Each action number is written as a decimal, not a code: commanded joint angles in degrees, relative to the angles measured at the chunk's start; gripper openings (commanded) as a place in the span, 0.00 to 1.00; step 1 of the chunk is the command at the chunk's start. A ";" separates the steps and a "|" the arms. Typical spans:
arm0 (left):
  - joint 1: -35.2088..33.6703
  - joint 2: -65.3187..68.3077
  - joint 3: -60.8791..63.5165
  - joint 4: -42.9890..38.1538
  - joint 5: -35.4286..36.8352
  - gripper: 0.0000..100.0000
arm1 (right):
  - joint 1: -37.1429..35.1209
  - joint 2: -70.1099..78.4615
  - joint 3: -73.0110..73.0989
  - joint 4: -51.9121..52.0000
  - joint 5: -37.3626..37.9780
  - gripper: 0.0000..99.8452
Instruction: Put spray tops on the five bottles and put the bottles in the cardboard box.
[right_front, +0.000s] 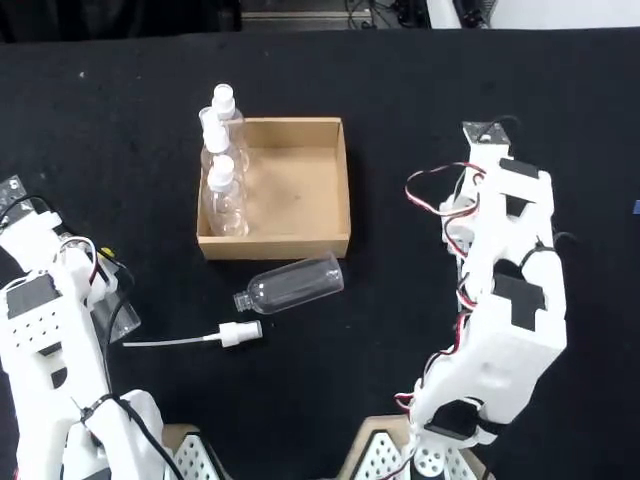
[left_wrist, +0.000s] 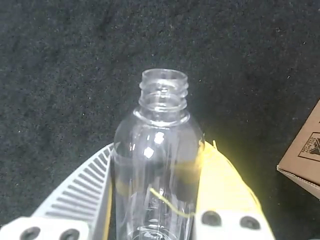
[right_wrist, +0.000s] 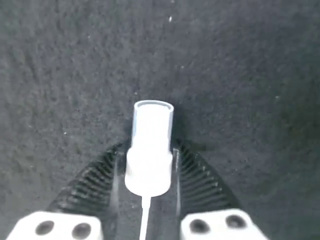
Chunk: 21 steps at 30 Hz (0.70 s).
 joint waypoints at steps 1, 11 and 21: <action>0.66 -0.53 -0.40 -1.05 0.26 0.03 | -2.73 -9.80 -2.07 0.70 -1.85 0.01; 0.66 -1.05 0.13 -1.05 0.44 0.03 | -10.55 -31.25 -1.98 14.33 -8.53 0.01; 0.75 -1.14 0.13 -1.05 0.62 0.03 | -21.19 -49.45 -2.59 14.15 -15.56 0.01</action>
